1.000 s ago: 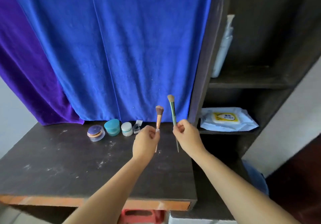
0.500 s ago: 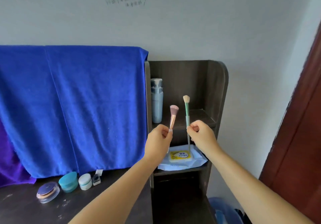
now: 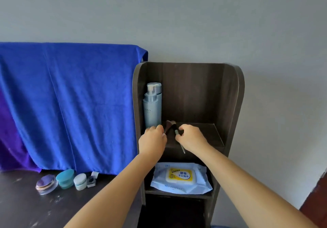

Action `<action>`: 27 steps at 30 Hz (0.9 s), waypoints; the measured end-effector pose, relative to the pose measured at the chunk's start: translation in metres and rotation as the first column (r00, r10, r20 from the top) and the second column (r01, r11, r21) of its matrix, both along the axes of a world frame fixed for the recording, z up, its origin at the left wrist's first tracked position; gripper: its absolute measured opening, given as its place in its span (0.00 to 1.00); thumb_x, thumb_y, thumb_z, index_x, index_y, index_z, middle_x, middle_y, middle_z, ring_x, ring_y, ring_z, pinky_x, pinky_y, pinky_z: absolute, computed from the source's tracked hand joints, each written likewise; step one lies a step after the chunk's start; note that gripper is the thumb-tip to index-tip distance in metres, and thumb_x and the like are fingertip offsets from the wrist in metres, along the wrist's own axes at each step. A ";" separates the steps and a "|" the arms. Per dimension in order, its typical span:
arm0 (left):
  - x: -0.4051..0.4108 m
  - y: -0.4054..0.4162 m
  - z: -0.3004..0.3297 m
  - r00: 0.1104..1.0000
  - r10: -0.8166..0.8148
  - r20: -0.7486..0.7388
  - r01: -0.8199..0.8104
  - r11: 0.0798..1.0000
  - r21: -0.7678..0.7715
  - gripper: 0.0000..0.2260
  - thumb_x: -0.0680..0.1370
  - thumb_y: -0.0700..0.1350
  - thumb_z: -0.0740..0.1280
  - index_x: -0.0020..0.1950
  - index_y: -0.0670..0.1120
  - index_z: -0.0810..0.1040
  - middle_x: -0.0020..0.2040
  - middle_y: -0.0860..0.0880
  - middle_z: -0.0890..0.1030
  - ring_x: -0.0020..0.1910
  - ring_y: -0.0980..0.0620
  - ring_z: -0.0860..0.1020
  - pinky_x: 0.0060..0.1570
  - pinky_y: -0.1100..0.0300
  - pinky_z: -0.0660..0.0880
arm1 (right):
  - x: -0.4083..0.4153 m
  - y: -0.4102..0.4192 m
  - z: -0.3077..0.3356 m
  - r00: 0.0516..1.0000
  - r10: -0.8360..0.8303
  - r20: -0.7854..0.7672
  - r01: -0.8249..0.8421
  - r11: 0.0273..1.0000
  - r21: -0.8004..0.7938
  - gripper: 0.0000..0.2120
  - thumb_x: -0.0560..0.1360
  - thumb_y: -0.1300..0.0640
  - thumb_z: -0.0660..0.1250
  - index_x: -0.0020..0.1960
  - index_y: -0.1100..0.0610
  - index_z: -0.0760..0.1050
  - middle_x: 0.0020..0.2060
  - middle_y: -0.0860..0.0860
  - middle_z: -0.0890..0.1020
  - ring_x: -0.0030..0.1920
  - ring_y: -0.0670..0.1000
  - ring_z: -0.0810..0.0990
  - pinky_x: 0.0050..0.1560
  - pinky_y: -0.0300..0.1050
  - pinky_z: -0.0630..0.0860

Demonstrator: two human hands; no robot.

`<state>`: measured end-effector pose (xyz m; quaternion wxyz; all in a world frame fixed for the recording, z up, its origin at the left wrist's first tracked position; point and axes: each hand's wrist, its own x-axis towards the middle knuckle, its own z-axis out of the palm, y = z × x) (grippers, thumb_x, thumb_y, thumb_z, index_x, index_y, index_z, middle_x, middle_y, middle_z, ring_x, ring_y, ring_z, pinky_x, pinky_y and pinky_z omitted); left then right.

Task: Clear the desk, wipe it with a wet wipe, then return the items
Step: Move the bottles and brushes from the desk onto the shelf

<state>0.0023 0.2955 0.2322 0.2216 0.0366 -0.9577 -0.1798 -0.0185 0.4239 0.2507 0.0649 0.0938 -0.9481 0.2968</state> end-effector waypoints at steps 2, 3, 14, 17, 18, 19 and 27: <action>-0.001 0.001 -0.001 1.000 0.022 0.006 -0.022 1.000 -0.012 0.10 0.79 0.47 0.58 0.56 0.44 0.72 0.54 0.45 0.77 0.55 0.47 0.72 0.44 0.54 0.71 | -0.003 -0.003 -0.003 1.000 0.015 -0.019 -0.014 0.997 0.081 0.16 0.76 0.51 0.62 0.63 0.55 0.71 0.52 0.53 0.80 0.50 0.54 0.79 0.44 0.46 0.75; -0.001 0.001 -0.001 1.000 0.024 0.001 -0.024 1.000 -0.002 0.11 0.79 0.47 0.58 0.56 0.44 0.72 0.55 0.45 0.76 0.55 0.47 0.72 0.43 0.54 0.71 | -0.004 -0.003 -0.005 0.999 0.022 -0.031 -0.019 0.995 0.100 0.17 0.77 0.50 0.62 0.63 0.54 0.71 0.52 0.52 0.81 0.50 0.54 0.79 0.44 0.47 0.76; 0.036 -0.009 -0.027 0.995 -0.006 -0.096 0.019 0.990 0.143 0.09 0.79 0.46 0.59 0.58 0.46 0.70 0.53 0.48 0.75 0.43 0.52 0.72 0.35 0.60 0.65 | -0.018 -0.011 -0.013 0.980 0.137 -0.145 -0.133 0.990 0.034 0.14 0.78 0.54 0.60 0.61 0.53 0.76 0.52 0.53 0.82 0.51 0.54 0.79 0.47 0.49 0.77; 0.028 -0.010 -0.025 0.996 -0.021 -0.092 0.031 0.993 0.111 0.11 0.80 0.47 0.58 0.61 0.45 0.71 0.54 0.48 0.75 0.45 0.50 0.74 0.37 0.60 0.66 | -0.023 -0.019 -0.015 0.975 0.154 -0.158 -0.150 0.988 0.034 0.14 0.78 0.54 0.60 0.62 0.52 0.76 0.57 0.53 0.80 0.55 0.55 0.78 0.50 0.51 0.78; 0.026 -0.011 -0.024 0.996 -0.024 -0.091 0.034 0.994 0.106 0.12 0.80 0.47 0.58 0.61 0.45 0.71 0.55 0.47 0.74 0.46 0.50 0.74 0.37 0.60 0.67 | -0.026 -0.021 -0.016 0.975 0.155 -0.159 -0.151 0.988 0.033 0.14 0.78 0.55 0.60 0.62 0.52 0.76 0.58 0.53 0.80 0.56 0.55 0.78 0.51 0.51 0.77; 0.025 -0.013 -0.024 0.995 -0.030 -0.096 0.041 0.993 0.110 0.13 0.80 0.48 0.58 0.62 0.44 0.71 0.54 0.47 0.74 0.45 0.50 0.75 0.37 0.59 0.69 | -0.028 -0.021 -0.017 0.974 0.155 -0.162 -0.152 0.988 0.034 0.14 0.78 0.55 0.60 0.62 0.52 0.75 0.59 0.53 0.79 0.57 0.55 0.78 0.52 0.51 0.77; 0.031 -0.027 -0.035 0.985 -0.051 -0.166 0.096 0.956 0.276 0.11 0.79 0.49 0.61 0.59 0.47 0.75 0.50 0.50 0.74 0.42 0.50 0.76 0.44 0.49 0.76 | -0.034 -0.021 -0.022 0.963 0.175 -0.203 -0.171 0.985 0.037 0.15 0.77 0.54 0.62 0.63 0.51 0.75 0.60 0.52 0.79 0.59 0.54 0.76 0.53 0.54 0.77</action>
